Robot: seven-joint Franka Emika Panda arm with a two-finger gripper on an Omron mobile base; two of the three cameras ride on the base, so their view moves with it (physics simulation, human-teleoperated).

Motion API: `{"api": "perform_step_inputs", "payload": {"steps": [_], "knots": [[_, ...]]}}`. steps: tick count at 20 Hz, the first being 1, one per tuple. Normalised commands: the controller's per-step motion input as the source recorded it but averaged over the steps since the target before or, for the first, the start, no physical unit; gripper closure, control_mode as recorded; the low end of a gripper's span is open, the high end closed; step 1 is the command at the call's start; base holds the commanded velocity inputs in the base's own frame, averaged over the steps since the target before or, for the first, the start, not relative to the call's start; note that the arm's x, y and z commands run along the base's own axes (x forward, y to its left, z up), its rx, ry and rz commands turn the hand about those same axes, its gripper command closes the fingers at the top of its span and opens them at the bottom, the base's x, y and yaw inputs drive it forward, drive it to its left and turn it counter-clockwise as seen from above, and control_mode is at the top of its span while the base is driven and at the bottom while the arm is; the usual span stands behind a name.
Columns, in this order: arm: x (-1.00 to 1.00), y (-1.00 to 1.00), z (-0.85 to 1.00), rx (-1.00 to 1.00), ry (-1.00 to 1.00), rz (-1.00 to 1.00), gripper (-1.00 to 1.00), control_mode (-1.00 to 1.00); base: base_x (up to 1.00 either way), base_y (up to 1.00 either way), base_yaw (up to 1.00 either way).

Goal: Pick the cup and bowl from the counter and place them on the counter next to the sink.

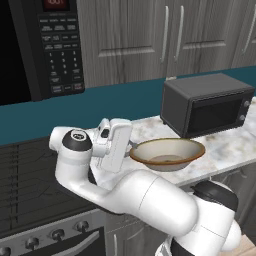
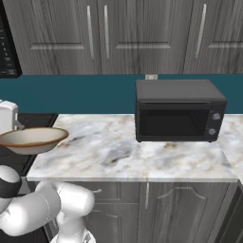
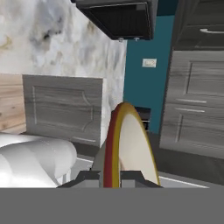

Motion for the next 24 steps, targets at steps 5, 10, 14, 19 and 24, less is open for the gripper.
{"api": "perform_step_inputs", "payload": {"steps": [5,10,14,19,24], "knots": [[0.0,0.0,0.0,0.0,0.0,0.0,1.0,-1.0,0.0,0.0,0.0],[0.0,0.0,0.0,0.0,0.0,0.0,1.0,-1.0,0.0,0.0,0.0],[-0.01,0.0,0.0,0.0,0.0,0.0,1.0,-1.0,0.0,0.0,0.0],[0.0,0.0,0.0,0.0,0.0,0.0,1.0,1.0,-0.28,0.0,0.0],[0.0,0.0,0.0,0.0,0.0,0.0,1.0,1.0,-0.9,0.21,0.04]]}}
